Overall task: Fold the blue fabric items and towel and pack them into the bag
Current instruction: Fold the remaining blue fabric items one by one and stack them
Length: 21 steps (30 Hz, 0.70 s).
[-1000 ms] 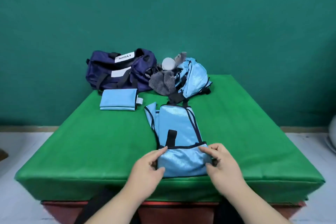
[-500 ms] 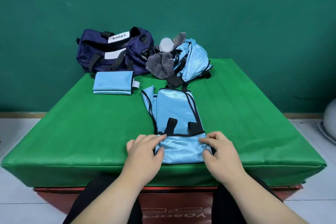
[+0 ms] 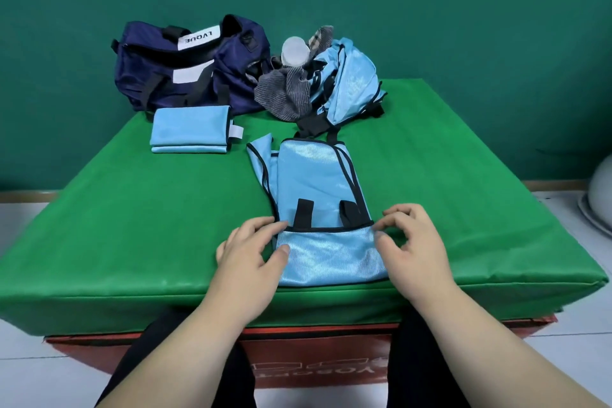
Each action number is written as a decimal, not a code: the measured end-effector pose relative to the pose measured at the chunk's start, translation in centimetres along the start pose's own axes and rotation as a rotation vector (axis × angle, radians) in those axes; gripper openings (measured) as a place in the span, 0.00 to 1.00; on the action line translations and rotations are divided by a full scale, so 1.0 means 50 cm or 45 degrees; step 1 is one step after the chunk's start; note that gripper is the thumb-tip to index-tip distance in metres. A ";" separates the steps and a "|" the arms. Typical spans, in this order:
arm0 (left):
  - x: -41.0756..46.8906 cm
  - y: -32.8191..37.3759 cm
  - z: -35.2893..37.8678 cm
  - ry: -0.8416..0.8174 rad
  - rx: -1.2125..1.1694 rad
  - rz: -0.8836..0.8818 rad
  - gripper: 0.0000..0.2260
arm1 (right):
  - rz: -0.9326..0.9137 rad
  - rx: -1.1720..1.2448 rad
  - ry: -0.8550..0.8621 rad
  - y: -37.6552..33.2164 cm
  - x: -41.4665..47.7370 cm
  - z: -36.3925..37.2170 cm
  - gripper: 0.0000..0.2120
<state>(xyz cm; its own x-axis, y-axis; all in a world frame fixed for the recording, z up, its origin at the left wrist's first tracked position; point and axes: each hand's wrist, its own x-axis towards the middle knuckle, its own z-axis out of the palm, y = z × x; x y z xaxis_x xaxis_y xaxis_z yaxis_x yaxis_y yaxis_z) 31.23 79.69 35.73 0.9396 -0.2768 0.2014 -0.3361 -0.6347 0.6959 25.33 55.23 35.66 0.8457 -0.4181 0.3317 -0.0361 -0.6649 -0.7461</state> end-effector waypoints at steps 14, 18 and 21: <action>0.162 -0.052 -0.010 -0.060 0.294 -0.135 0.21 | 0.167 0.089 0.007 0.021 0.194 0.054 0.07; 0.231 -0.060 -0.003 -0.093 0.358 -0.137 0.27 | 0.147 -0.113 -0.135 0.026 0.264 0.083 0.07; 0.290 -0.065 0.006 -0.134 0.377 -0.130 0.28 | 0.133 -0.212 -0.202 0.022 0.317 0.103 0.07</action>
<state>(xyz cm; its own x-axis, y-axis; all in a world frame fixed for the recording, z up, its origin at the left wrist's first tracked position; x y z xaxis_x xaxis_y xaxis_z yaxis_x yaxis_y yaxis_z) 45.94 77.52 36.21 0.9626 -0.2645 0.0579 -0.2596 -0.8407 0.4753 41.42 51.05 37.13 0.9052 -0.3962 0.1535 -0.2036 -0.7216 -0.6617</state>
